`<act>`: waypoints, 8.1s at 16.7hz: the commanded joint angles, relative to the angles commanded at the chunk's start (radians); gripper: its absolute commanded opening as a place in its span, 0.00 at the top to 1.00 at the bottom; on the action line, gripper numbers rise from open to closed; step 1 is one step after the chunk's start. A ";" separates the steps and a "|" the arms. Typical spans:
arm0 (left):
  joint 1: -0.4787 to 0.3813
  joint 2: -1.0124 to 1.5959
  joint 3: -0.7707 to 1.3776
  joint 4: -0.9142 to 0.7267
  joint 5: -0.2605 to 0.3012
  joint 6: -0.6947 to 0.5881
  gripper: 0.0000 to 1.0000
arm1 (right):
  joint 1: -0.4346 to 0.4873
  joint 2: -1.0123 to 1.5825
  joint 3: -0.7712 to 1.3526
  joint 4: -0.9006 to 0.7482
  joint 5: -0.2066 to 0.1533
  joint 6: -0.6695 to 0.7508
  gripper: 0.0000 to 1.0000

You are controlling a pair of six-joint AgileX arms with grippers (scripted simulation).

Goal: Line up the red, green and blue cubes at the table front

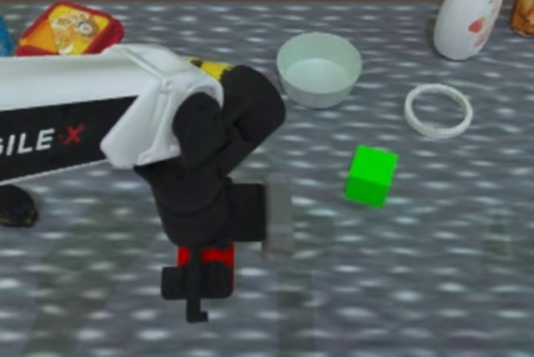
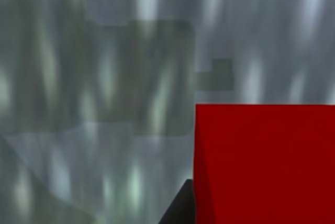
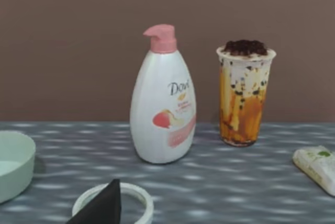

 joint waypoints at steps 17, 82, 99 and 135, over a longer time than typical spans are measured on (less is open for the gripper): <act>-0.003 0.135 -0.139 0.275 0.001 -0.001 1.00 | 0.000 0.000 0.000 0.000 0.000 0.000 0.00; 0.741 -1.707 -1.150 0.936 -0.012 -0.809 0.00 | 0.458 2.245 1.857 -1.164 0.002 -0.731 0.00; 0.753 -1.752 -1.161 0.968 -0.010 -0.834 0.00 | 0.471 2.382 1.742 -0.930 0.005 -0.748 0.00; 0.753 -1.752 -1.161 0.968 -0.010 -0.834 0.00 | 0.477 2.296 1.882 -1.155 0.004 -0.749 1.00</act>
